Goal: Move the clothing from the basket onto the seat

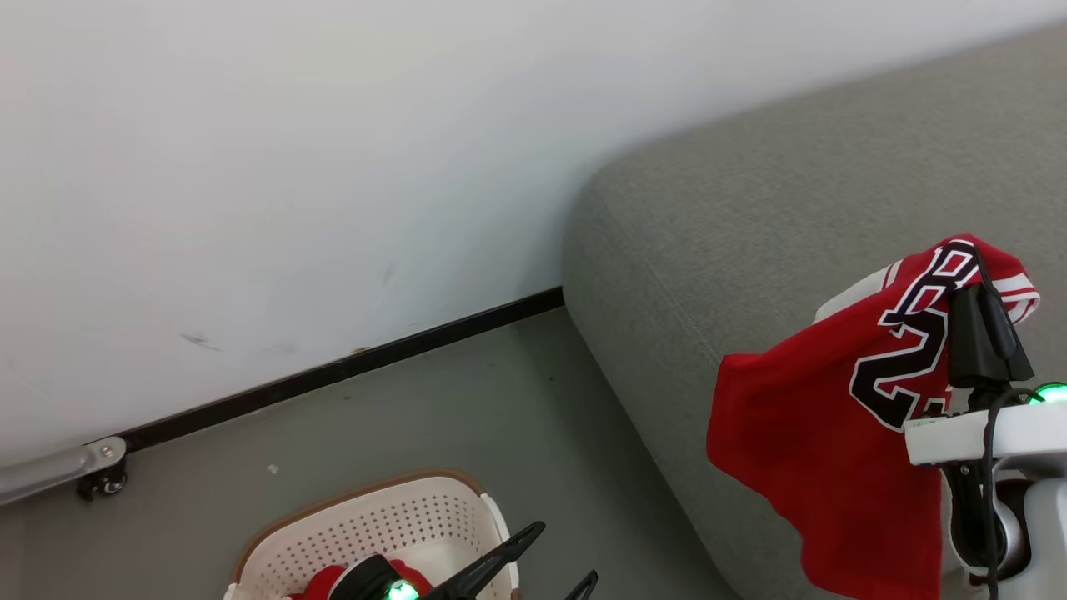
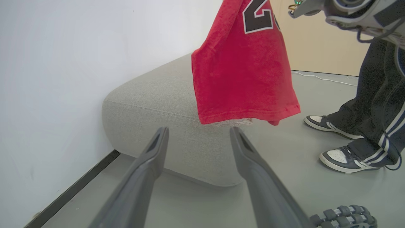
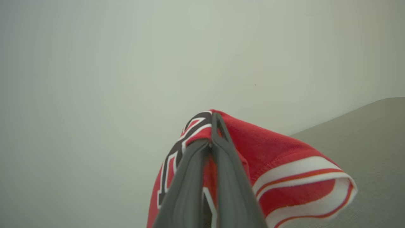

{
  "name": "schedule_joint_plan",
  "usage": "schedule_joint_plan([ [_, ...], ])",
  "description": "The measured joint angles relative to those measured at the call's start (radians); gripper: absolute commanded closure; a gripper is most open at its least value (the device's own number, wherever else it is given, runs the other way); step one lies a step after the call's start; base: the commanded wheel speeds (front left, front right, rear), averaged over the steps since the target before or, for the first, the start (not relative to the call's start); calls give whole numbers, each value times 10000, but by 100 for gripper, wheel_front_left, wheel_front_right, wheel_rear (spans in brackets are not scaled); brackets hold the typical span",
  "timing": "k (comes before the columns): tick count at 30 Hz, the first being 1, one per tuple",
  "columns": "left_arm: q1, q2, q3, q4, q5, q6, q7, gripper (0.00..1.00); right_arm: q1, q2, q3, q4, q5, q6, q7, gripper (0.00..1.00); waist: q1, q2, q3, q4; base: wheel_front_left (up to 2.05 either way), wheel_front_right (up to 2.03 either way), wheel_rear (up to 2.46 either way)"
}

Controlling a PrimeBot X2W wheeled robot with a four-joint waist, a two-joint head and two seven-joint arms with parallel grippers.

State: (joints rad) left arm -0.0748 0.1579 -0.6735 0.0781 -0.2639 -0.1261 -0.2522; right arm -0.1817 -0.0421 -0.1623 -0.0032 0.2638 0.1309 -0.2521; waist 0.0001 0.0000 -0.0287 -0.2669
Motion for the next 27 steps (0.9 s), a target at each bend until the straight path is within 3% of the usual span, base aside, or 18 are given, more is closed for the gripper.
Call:
schedule_joint_plan([
  [14,-62,0,-48,-67,-81,0,0,0,513,13,31,-347,-370,0,0,100,0,0,277,-1291,0,0,0],
  [27,-198,150,0,-238,-67,0,0,0,576,21,-31,-399,-261,0,0,100,0,1,687,-2067,0,0,0],
])
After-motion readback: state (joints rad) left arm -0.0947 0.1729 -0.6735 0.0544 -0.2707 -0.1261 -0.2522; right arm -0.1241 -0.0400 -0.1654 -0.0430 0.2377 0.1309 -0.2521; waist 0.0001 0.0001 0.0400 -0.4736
